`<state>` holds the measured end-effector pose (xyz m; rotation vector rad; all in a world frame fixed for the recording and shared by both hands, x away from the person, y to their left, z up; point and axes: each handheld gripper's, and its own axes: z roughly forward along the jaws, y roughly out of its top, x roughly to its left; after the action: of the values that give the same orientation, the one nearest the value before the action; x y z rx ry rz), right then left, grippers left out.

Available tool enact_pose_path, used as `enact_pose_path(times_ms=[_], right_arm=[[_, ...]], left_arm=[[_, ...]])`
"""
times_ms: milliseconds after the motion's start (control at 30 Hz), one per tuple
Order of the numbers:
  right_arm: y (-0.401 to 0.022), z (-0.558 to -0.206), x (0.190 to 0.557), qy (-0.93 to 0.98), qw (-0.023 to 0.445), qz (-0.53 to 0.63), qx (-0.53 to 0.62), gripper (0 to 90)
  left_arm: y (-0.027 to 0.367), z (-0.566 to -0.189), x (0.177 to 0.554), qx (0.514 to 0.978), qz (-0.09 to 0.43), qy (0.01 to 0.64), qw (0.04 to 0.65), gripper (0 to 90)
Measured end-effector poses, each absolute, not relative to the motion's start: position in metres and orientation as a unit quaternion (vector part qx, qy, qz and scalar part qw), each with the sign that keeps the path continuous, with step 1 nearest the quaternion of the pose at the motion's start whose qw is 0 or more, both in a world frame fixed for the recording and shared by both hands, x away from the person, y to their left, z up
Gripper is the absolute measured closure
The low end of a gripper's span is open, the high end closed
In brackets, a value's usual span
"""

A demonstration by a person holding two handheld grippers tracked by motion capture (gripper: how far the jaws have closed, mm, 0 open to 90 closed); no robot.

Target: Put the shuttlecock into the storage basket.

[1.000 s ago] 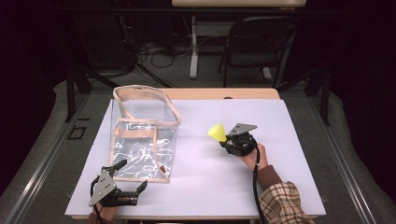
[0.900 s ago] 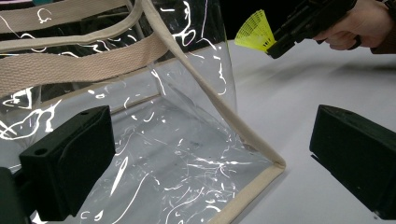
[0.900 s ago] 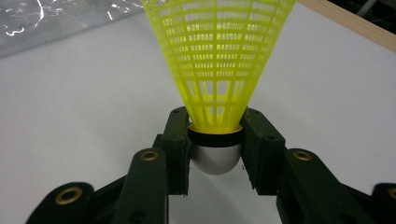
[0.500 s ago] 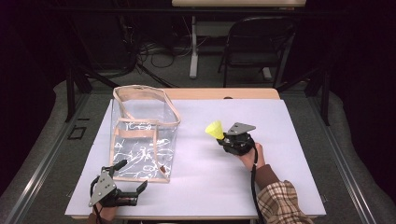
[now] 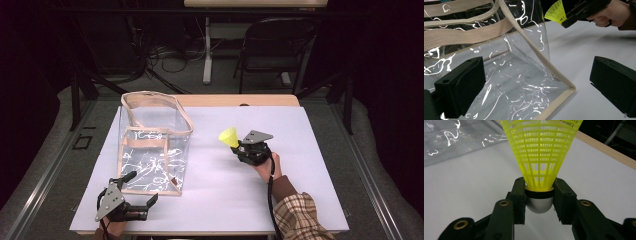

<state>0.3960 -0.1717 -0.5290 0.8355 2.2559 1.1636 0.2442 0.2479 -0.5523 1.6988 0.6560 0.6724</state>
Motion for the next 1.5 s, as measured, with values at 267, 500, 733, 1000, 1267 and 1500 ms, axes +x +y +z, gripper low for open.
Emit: enact_pose_path(times_ms=[267,500,733,1000,1267,1500], right_arm=[[-0.168,-0.522,0.397,0.813,0.24,0.438,0.301,64.7],[-0.162,-0.518,0.397,0.808,0.242,0.448,0.295,64.7],[-0.158,-0.515,0.399,0.81,0.236,0.45,0.292,64.7],[-0.153,-0.507,0.402,0.815,0.236,0.447,0.285,64.7],[-0.148,-0.499,0.406,0.82,0.235,0.441,0.279,64.7],[-0.146,-0.493,0.409,0.826,0.231,0.434,0.276,64.7]], left_arm=[[0.247,-0.552,0.244,0.723,0.285,0.277,0.566,0.0],[0.248,-0.552,0.245,0.724,0.286,0.277,0.564,0.0],[0.247,-0.552,0.245,0.725,0.285,0.278,0.563,0.0],[0.248,-0.553,0.245,0.725,0.284,0.279,0.563,0.0],[0.248,-0.552,0.245,0.724,0.285,0.279,0.563,0.0],[0.248,-0.552,0.245,0.724,0.286,0.279,0.562,0.0]])
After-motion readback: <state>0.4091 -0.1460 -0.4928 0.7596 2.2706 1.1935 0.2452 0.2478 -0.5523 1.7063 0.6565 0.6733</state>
